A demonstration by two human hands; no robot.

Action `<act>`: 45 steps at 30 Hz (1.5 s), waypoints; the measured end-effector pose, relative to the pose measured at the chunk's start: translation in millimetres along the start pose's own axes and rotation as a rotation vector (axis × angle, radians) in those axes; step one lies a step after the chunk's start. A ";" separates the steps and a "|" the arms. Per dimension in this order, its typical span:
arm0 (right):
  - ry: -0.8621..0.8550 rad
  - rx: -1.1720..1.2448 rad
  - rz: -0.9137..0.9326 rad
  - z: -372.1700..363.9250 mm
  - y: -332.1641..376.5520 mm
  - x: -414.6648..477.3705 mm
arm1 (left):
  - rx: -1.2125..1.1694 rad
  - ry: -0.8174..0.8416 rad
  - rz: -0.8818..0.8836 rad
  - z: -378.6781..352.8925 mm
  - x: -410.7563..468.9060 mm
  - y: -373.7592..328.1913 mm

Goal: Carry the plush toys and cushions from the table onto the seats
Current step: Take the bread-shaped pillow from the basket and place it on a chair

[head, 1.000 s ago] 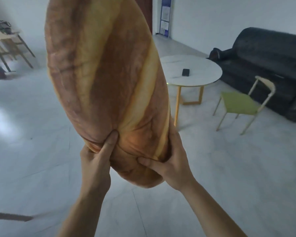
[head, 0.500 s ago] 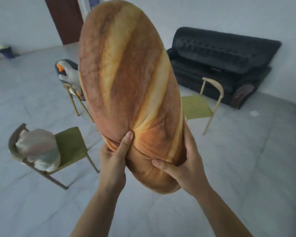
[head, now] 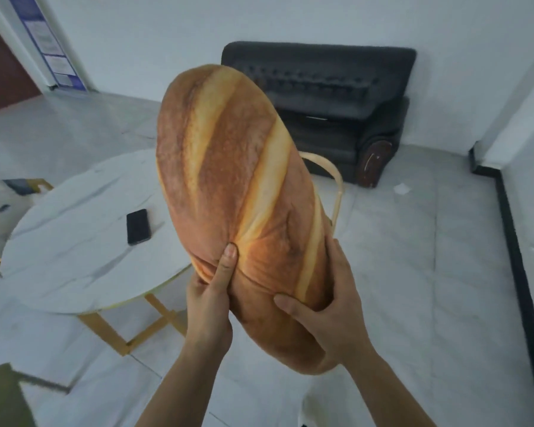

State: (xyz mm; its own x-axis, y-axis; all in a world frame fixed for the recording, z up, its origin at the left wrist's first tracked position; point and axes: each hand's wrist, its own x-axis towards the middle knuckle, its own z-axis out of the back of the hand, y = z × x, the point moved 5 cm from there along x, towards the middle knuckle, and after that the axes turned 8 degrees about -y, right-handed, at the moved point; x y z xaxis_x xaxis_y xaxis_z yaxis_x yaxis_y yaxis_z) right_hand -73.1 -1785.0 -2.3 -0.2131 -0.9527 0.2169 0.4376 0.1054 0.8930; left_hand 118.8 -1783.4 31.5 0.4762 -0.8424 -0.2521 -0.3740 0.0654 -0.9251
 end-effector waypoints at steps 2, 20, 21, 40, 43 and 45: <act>0.035 -0.014 0.020 -13.7 -0.9 58.8 | 0.001 -0.030 0.010 -30.1 47.1 -7.2; 0.302 -0.367 -0.415 -184.8 -185.3 437.2 | 0.209 -0.028 0.498 -241.4 506.8 126.6; 0.340 -0.420 -0.413 -190.1 -192.6 451.7 | 0.223 -0.033 0.538 -253.0 527.5 137.7; 0.443 -0.559 -0.694 -226.7 -515.1 601.7 | 0.590 -0.002 0.868 -352.5 678.4 450.0; 0.423 -0.517 -0.686 -227.1 -508.9 600.9 | 0.478 -0.103 0.872 -371.9 681.5 459.2; 0.411 -0.496 -0.671 -229.3 -504.5 603.8 | 0.520 -0.130 0.812 -382.7 685.0 455.0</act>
State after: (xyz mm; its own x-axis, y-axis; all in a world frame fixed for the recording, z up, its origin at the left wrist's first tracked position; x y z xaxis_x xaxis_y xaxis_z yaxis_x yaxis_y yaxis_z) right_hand -222.3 -2478.7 -412.4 -0.2723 -0.8060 -0.5256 0.6783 -0.5482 0.4893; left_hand -29.8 -2535.4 -453.4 0.3245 -0.3729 -0.8693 -0.2443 0.8548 -0.4578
